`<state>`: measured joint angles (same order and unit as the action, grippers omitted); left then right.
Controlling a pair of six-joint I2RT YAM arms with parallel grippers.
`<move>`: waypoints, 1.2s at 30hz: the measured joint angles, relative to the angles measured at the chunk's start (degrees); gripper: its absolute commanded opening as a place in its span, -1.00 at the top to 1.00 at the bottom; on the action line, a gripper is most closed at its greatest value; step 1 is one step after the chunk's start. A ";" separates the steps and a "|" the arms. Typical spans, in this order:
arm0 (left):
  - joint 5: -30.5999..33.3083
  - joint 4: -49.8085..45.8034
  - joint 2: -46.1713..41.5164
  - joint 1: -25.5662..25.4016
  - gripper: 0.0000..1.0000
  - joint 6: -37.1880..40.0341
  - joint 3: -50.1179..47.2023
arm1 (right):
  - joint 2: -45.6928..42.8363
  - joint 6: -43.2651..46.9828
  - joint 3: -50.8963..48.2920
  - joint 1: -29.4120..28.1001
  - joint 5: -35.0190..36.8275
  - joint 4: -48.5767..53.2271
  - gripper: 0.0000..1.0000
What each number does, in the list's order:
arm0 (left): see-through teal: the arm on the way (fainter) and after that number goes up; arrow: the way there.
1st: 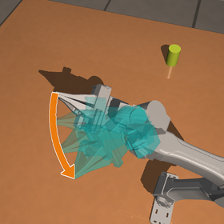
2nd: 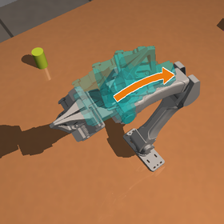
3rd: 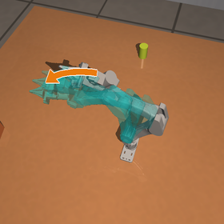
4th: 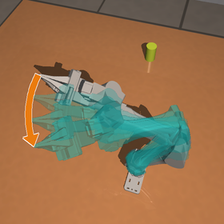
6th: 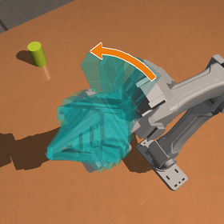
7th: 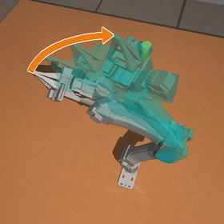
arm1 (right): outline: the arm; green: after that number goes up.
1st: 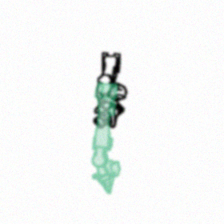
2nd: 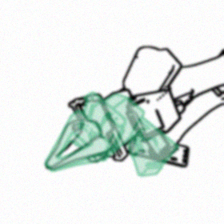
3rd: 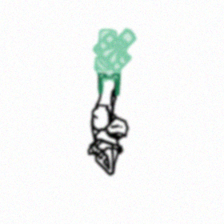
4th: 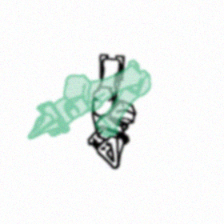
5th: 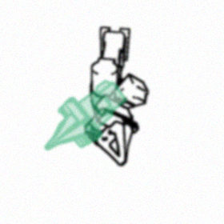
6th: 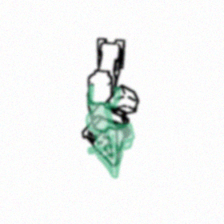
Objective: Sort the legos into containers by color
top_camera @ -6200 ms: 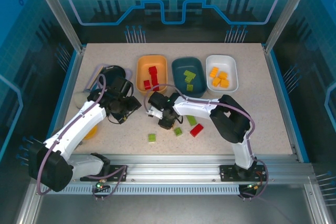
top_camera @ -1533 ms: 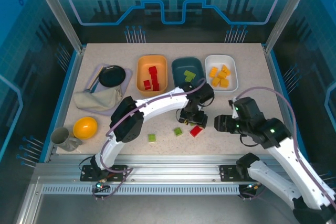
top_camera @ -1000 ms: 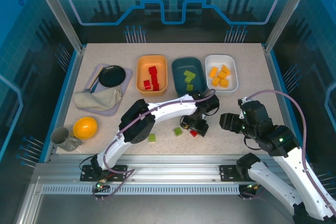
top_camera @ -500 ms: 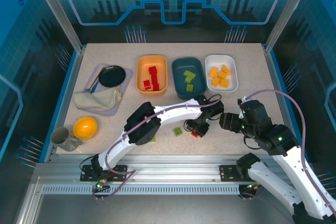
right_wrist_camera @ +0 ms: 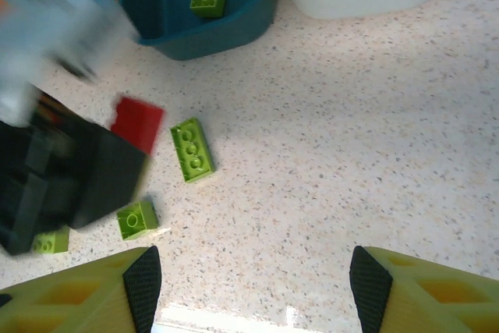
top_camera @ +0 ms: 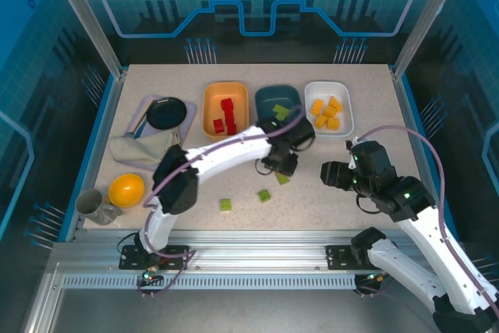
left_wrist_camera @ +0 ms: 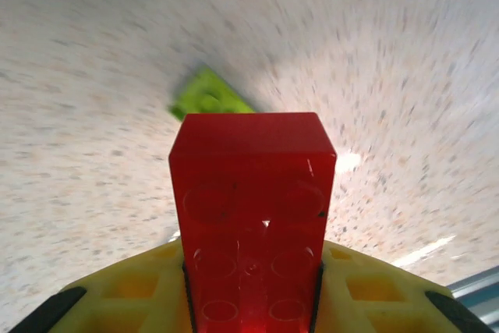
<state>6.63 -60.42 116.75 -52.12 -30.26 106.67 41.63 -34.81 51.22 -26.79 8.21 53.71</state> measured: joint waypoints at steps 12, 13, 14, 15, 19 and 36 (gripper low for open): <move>-6.45 8.59 -5.09 25.51 0.48 -7.87 -3.74 | 21.90 4.79 4.55 0.66 -19.41 -17.92 -0.38; -7.26 9.09 -3.82 27.21 0.48 -8.59 -2.97 | 24.26 4.83 5.79 0.70 -20.70 -19.21 -0.38; -7.93 9.60 -2.47 28.48 0.48 -8.94 -2.05 | 25.62 4.83 6.62 0.72 -21.29 -20.02 -0.38; -8.74 10.19 -0.39 29.88 0.47 -9.51 -0.72 | 27.54 4.63 7.69 0.90 -22.14 -21.44 -0.38; -11.52 11.10 8.55 32.87 0.46 -10.58 6.23 | 32.26 2.75 9.86 1.66 -24.02 -26.93 -0.40; -15.54 7.65 23.34 33.90 -0.28 -11.87 22.25 | 42.58 -0.68 19.10 1.60 -25.27 -34.97 -0.45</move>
<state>-8.91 -52.77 140.09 -18.22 -42.13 128.92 84.20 -35.48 70.32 -25.19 -17.06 18.74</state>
